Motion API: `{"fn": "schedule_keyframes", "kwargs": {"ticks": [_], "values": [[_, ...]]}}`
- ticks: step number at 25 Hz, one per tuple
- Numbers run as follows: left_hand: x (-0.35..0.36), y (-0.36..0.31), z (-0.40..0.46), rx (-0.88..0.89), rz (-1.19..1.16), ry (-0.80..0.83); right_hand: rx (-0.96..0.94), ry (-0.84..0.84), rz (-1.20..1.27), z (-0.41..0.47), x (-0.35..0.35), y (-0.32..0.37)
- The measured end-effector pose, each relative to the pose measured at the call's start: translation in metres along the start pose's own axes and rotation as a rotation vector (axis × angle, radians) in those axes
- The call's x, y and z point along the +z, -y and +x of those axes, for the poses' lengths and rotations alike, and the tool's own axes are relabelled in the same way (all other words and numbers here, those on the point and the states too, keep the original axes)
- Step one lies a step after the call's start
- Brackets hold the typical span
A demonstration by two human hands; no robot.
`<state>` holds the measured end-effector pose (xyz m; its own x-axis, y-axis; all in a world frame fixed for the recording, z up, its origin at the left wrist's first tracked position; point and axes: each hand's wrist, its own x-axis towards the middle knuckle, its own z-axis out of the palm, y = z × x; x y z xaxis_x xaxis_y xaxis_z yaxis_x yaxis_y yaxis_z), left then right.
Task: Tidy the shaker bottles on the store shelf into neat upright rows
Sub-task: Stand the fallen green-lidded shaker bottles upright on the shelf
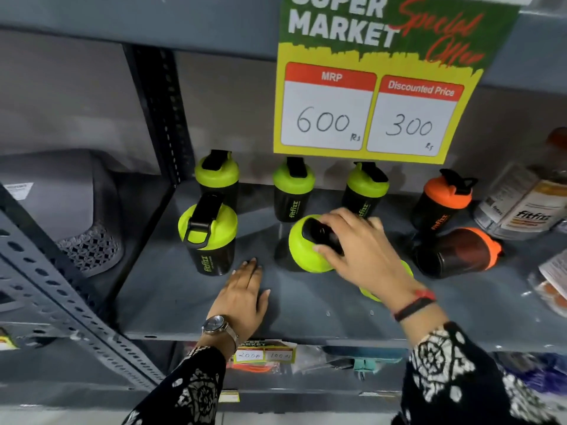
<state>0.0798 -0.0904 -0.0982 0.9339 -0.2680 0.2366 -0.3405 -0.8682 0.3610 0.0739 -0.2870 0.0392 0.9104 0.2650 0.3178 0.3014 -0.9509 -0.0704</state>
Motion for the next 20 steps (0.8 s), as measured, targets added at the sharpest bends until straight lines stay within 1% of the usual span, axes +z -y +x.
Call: {"fn": "schedule_keyframes", "kwargs": {"ticks": [4, 7, 10, 13, 15, 17, 20], "values": [[0.001, 0.001, 0.001, -0.014, -0.013, 0.012, -0.055, 0.314, -0.035, 0.044, -0.015, 0.008], [0.002, 0.002, 0.001, -0.014, -0.012, 0.023, -0.028, 0.378, 0.061, 0.052, -0.012, 0.012], [0.002, 0.002, 0.000, -0.016, -0.020, 0.024, -0.009, 0.422, 0.066, 0.051, -0.018, 0.008], [0.003, 0.002, 0.000, -0.012, -0.018, 0.005, 0.002, 0.430, 0.043, 0.047, -0.025, 0.004], [0.002, 0.001, -0.001, -0.008, -0.011, -0.010, 0.020, 0.403, 0.067, 0.045, -0.025, 0.006], [0.001, 0.000, -0.001, -0.001, 0.004, -0.027, 0.076, 0.327, 0.104, 0.045, -0.020, 0.011], [0.001, -0.001, -0.001, 0.010, 0.010, -0.045, 0.200, 0.191, 0.095, 0.045, -0.008, 0.024]]}}
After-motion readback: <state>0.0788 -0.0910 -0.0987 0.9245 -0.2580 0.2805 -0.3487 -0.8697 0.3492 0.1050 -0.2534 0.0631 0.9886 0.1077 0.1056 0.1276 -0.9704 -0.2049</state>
